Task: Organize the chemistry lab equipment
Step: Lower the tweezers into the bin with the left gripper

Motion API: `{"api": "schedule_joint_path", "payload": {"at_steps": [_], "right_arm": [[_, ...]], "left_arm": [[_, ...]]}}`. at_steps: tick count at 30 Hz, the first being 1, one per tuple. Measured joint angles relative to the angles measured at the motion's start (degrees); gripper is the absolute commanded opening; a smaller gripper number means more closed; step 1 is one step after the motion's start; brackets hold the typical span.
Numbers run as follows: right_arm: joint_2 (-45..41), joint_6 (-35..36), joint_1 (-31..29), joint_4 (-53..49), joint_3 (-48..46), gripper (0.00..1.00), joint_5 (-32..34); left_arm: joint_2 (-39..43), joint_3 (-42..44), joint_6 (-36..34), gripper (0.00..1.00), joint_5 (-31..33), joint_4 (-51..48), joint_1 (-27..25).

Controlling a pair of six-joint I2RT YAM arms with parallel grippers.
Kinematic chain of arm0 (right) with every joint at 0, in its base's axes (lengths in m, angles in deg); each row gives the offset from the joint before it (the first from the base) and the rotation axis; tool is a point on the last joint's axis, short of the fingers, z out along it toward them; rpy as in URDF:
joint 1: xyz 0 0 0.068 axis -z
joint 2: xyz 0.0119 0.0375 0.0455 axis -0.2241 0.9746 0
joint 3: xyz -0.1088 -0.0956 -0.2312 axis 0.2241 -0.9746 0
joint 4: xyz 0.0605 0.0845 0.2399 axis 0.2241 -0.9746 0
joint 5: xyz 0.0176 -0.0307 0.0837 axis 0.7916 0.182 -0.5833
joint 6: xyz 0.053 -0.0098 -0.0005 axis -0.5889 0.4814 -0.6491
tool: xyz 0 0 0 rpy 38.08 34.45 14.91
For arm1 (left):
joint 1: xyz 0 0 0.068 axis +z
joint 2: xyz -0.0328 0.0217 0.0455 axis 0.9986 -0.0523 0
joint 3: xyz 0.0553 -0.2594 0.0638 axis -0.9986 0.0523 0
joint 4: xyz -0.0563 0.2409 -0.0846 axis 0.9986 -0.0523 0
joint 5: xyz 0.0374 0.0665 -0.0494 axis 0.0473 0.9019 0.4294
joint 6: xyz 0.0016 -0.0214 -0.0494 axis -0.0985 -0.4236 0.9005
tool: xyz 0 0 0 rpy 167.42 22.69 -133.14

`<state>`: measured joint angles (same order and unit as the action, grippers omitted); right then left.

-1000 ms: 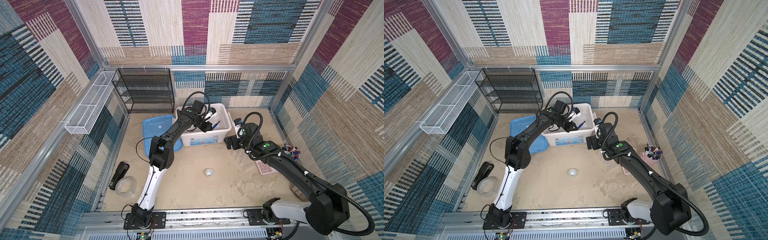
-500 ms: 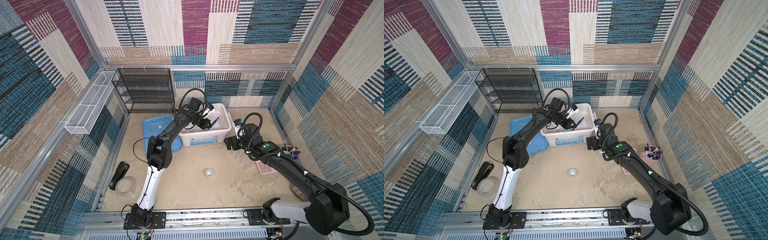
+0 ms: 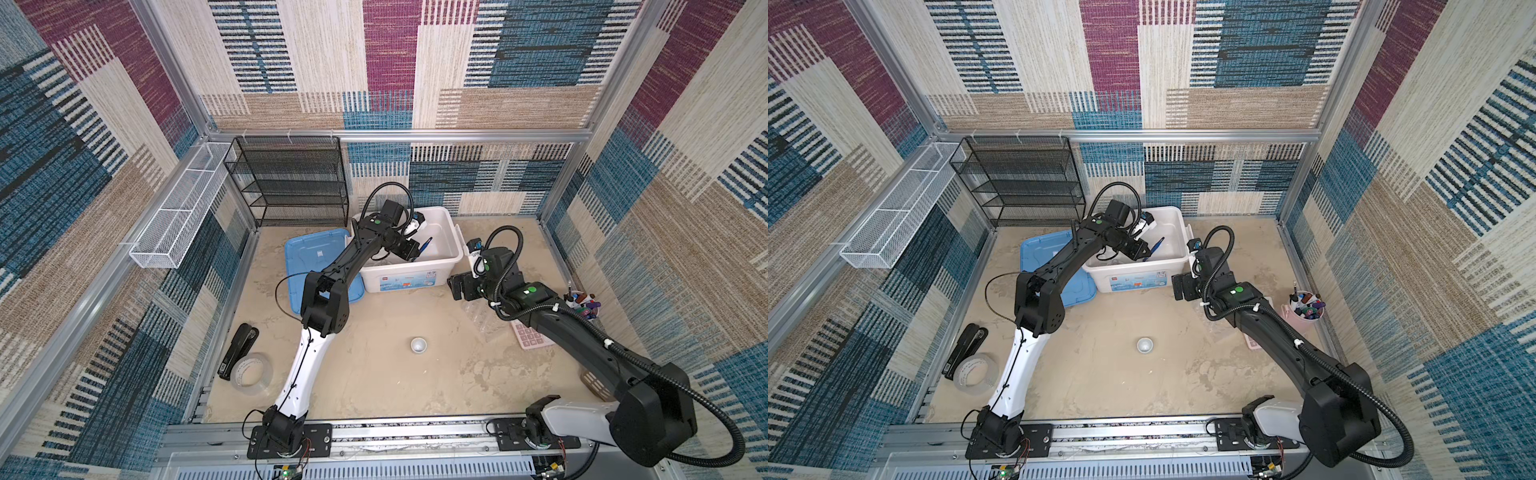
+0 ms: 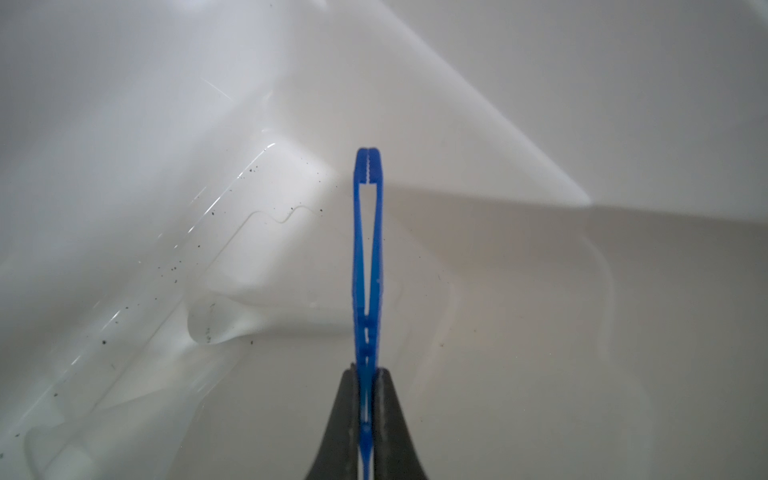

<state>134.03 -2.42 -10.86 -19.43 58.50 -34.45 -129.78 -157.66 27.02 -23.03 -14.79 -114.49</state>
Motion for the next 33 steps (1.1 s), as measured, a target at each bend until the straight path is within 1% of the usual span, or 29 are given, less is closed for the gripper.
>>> {"api": "schedule_joint_path", "payload": {"at_steps": [7,13,20,23,27,31,33], "right_arm": [[0.96,0.00,0.00,0.09,0.00,0.97,-0.57],[1.66,0.07,0.00,-0.02,0.00,0.95,-2.56],[2.16,0.24,-0.57,-1.01,0.00,0.95,-6.01],[2.29,0.15,-2.45,-1.77,0.00,0.95,-6.54],[2.56,-0.68,-6.62,-2.73,0.02,0.95,-6.58],[3.21,-1.46,-10.16,-4.92,0.17,0.95,-6.47],[3.23,-1.73,-10.62,-5.84,0.17,0.97,-4.68]], "left_arm": [[-0.66,0.66,0.61,0.01,0.04,0.00,-0.02],[-1.20,2.23,0.61,0.01,0.59,-0.26,-0.04],[-1.75,2.43,0.66,0.03,3.56,-1.14,-0.02],[-1.84,2.56,0.79,0.04,4.70,-1.36,-0.02],[-2.08,2.56,0.85,0.05,4.96,-1.36,-0.04],[-2.19,2.56,0.87,0.10,5.95,-1.86,-0.04],[-2.19,2.58,0.87,0.10,6.16,-1.99,-0.04]]}}
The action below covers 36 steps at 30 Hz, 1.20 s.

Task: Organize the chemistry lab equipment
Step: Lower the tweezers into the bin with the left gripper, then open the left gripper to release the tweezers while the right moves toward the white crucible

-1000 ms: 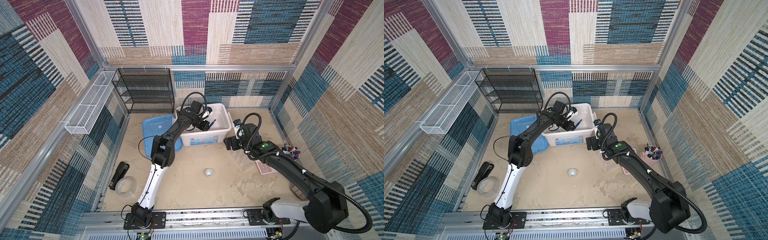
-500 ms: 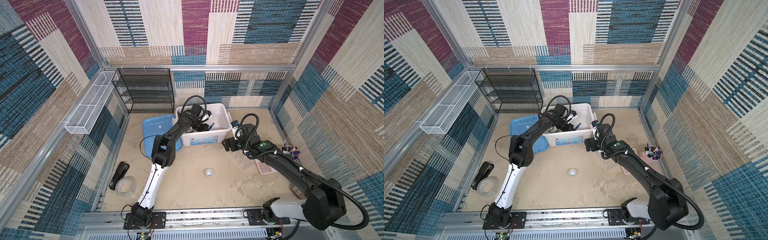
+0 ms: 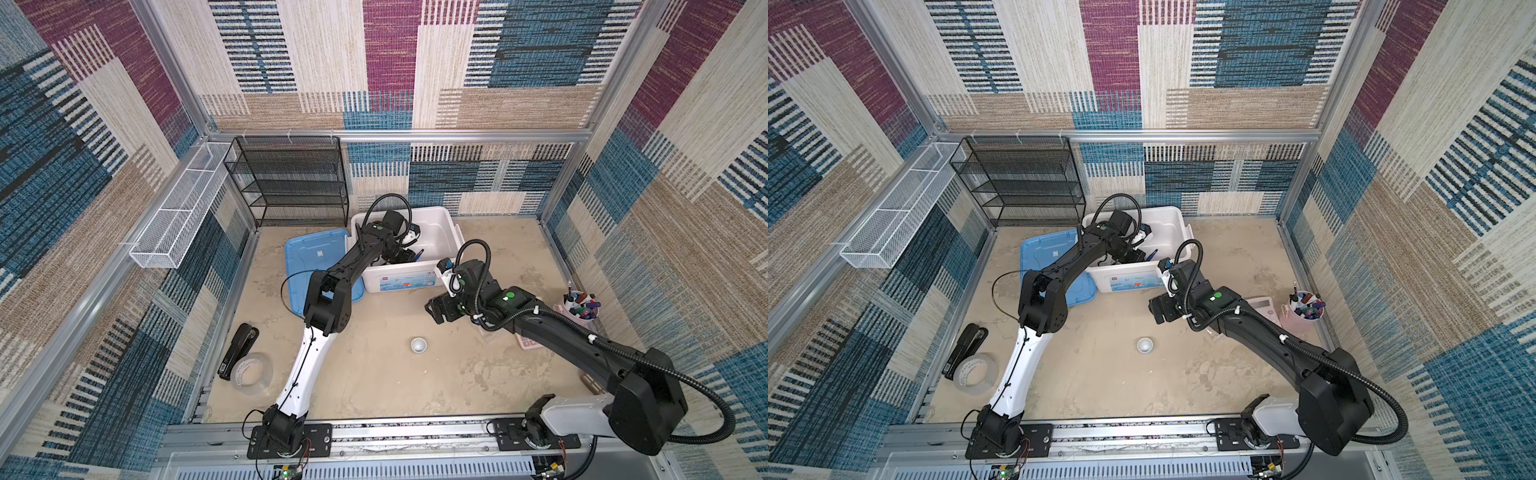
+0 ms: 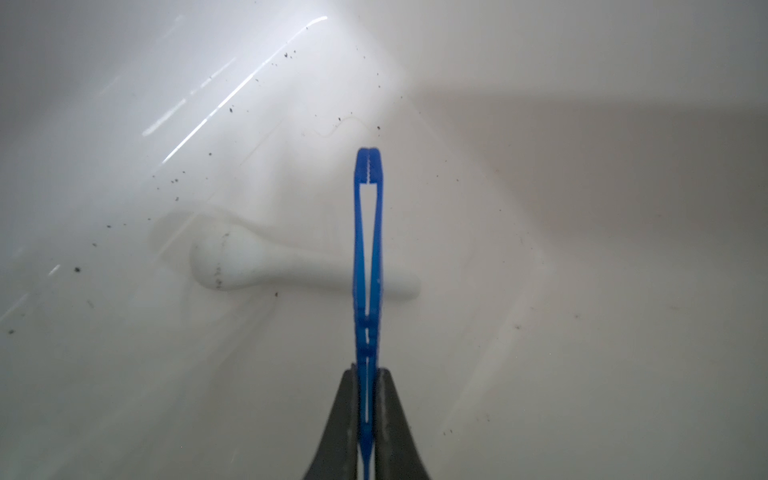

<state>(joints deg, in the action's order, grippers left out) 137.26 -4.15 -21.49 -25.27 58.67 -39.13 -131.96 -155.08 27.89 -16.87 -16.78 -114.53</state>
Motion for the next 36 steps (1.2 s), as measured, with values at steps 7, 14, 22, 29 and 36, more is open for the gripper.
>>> {"api": "schedule_joint_path", "payload": {"at_steps": [7,14,22,29,36], "right_arm": [[-0.50,-0.09,-0.11,-2.12,2.21,0.98,7.17],[-0.31,-0.90,-0.11,-2.29,2.89,0.99,9.90],[-0.98,-0.24,-0.11,-2.32,3.82,1.00,12.35],[-0.96,1.09,-0.11,-2.23,5.11,1.00,12.44],[-3.74,2.12,-0.35,-2.29,5.55,0.98,10.03]], "left_arm": [[0.00,0.07,1.29,0.12,0.04,-0.81,0.00],[0.13,0.17,1.49,0.14,0.13,-0.94,0.00],[0.46,-0.61,2.29,0.38,1.49,-1.11,0.00],[1.62,-1.31,2.54,0.60,2.84,-1.16,0.02],[4.17,-1.33,2.60,0.88,4.02,-1.14,0.02]]}}
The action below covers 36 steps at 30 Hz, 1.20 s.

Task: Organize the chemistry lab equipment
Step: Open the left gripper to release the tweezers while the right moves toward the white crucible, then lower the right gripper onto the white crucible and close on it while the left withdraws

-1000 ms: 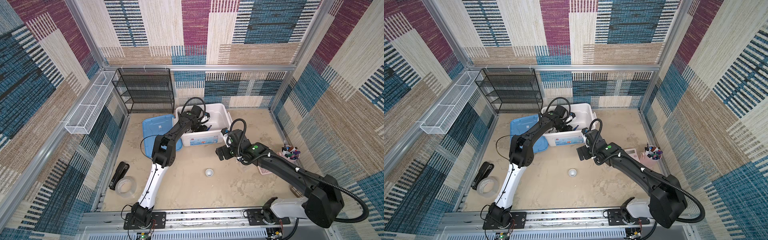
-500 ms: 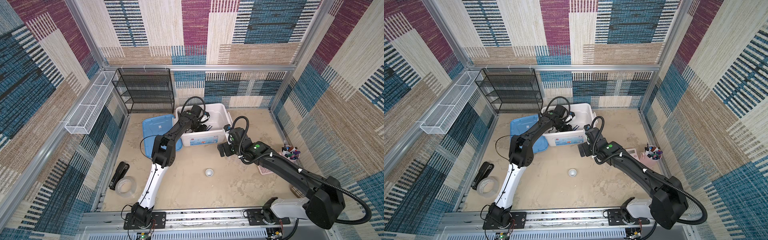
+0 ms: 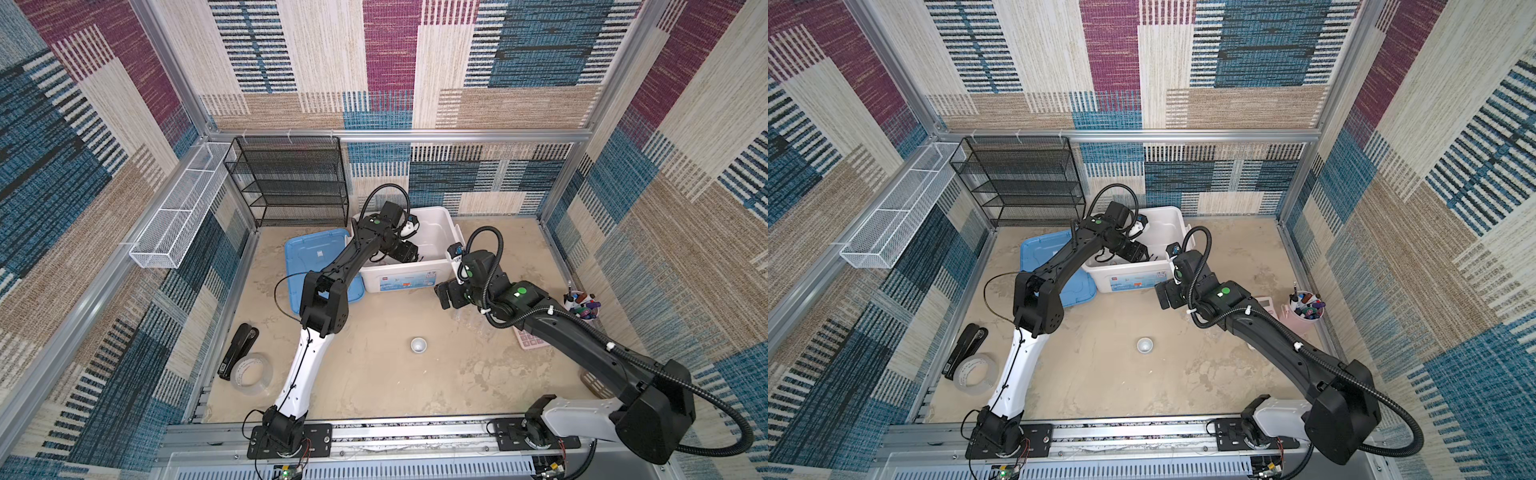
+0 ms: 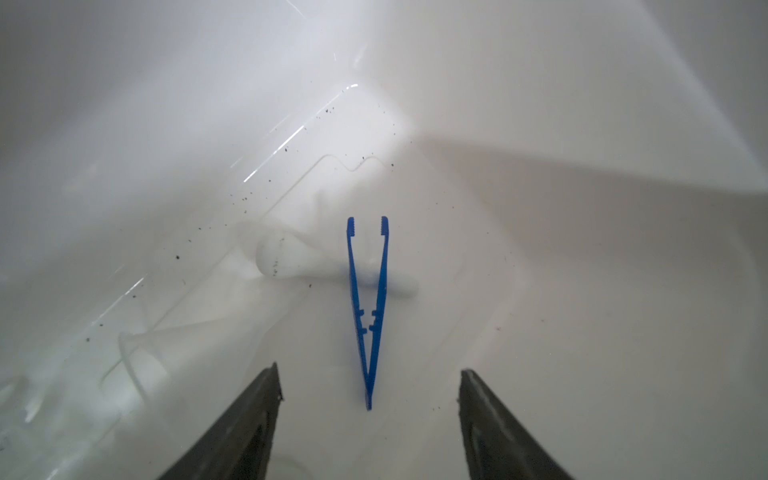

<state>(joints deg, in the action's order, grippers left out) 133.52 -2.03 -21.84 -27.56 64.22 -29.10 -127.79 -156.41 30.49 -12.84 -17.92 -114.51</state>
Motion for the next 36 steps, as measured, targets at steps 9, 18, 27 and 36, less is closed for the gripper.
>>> {"api": "schedule_joint_path", "payload": {"at_steps": [9,18,27,36], "right_arm": [[1.25,0.90,-9.81,-3.87,1.60,0.96,-2.95],[8.55,-2.91,-16.26,-7.78,-0.35,0.92,-4.46],[16.55,-4.68,-18.32,-9.33,0.33,0.87,-5.55],[22.32,-5.20,-19.85,-10.80,1.62,0.84,-4.68]], "left_arm": [[11.04,5.68,1.49,1.00,4.68,3.08,0.00],[32.30,29.42,6.23,1.00,16.11,16.04,1.44],[48.26,51.04,12.48,1.00,24.04,21.90,4.87],[61.05,67.28,17.18,1.00,27.02,25.99,6.99]]}}
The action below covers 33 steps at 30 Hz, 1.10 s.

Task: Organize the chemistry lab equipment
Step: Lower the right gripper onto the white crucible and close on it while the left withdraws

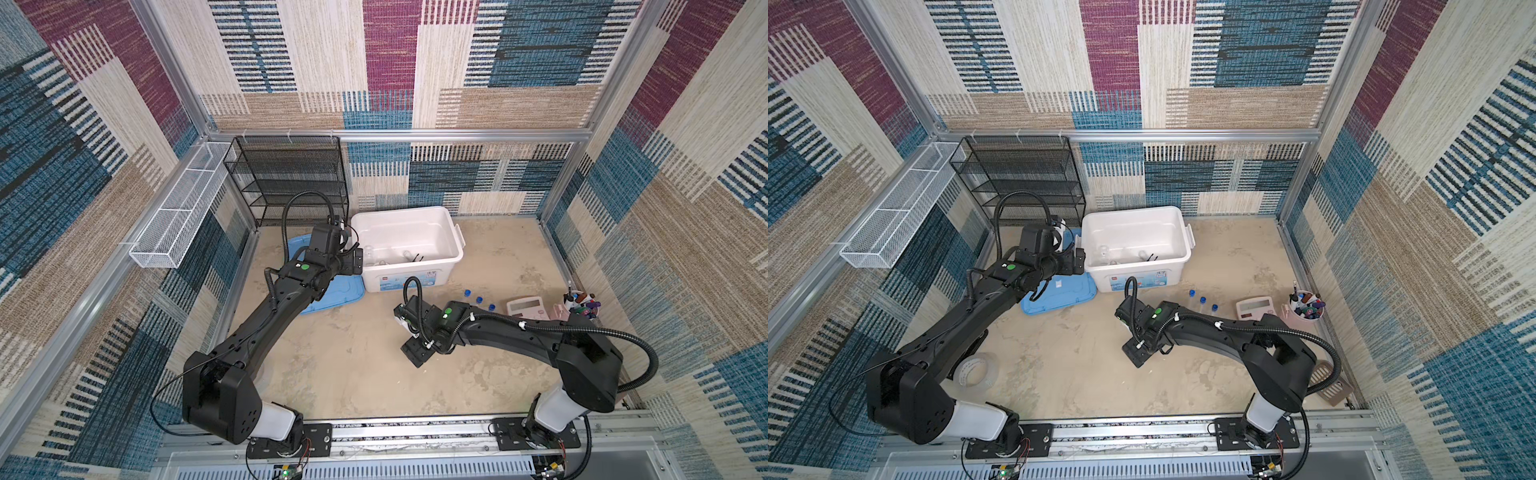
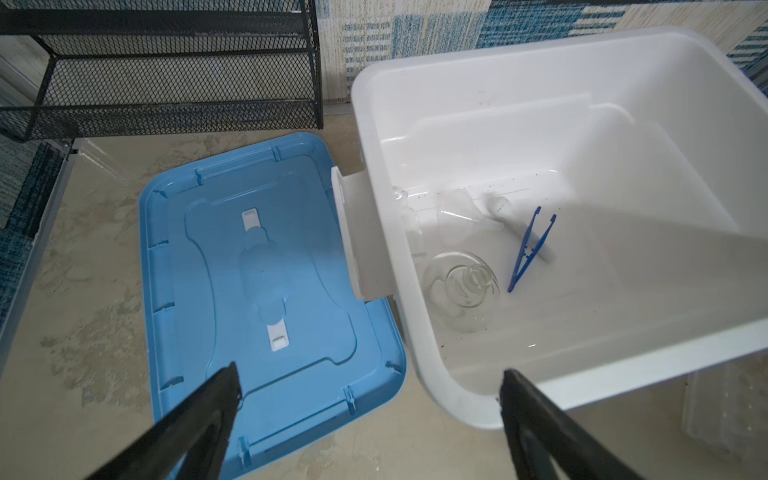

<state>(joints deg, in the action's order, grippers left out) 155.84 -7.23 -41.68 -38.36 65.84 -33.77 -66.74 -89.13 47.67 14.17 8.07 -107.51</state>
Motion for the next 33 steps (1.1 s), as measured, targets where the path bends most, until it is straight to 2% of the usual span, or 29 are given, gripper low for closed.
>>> {"api": "schedule_joint_path", "payload": {"at_steps": [12,19,28,33], "right_arm": [[4.42,-0.98,0.00,-0.02,1.97,0.72,1.88],[4.61,-0.94,0.00,-0.50,1.88,0.67,2.01],[6.03,-0.26,0.00,-0.52,1.90,0.56,2.01],[6.03,-0.09,0.00,-0.55,1.92,0.46,2.43]], "left_arm": [[7.69,9.94,2.49,1.00,0.59,0.61,0.39],[10.56,12.17,3.34,1.00,1.81,0.50,0.50],[12.70,13.79,3.78,1.00,2.47,0.24,0.50],[13.42,14.49,3.87,1.00,3.26,0.11,0.50]]}}
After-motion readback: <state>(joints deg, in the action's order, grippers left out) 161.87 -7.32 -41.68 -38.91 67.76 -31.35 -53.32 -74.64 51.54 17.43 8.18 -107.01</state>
